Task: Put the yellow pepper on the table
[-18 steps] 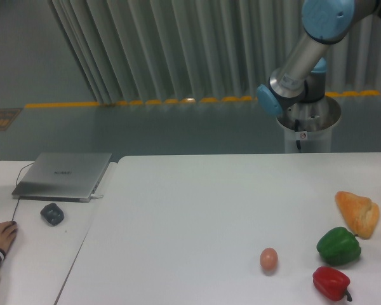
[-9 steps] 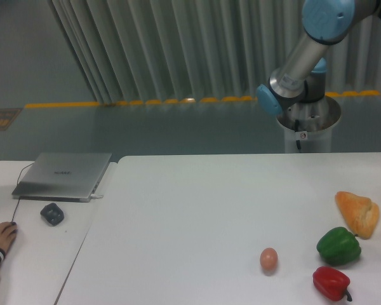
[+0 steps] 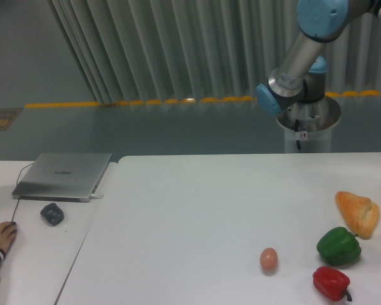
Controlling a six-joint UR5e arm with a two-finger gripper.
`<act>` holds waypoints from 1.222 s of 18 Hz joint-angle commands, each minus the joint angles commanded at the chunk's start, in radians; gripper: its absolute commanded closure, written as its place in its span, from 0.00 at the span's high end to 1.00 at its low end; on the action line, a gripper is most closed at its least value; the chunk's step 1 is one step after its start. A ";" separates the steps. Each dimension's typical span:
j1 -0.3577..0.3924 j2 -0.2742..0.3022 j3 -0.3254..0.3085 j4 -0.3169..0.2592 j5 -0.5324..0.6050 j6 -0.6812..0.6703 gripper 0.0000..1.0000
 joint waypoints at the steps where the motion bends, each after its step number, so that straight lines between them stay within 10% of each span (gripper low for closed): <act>1: -0.009 0.006 0.002 -0.024 -0.003 -0.023 0.43; 22: -0.213 0.046 0.086 -0.204 -0.110 -0.457 0.40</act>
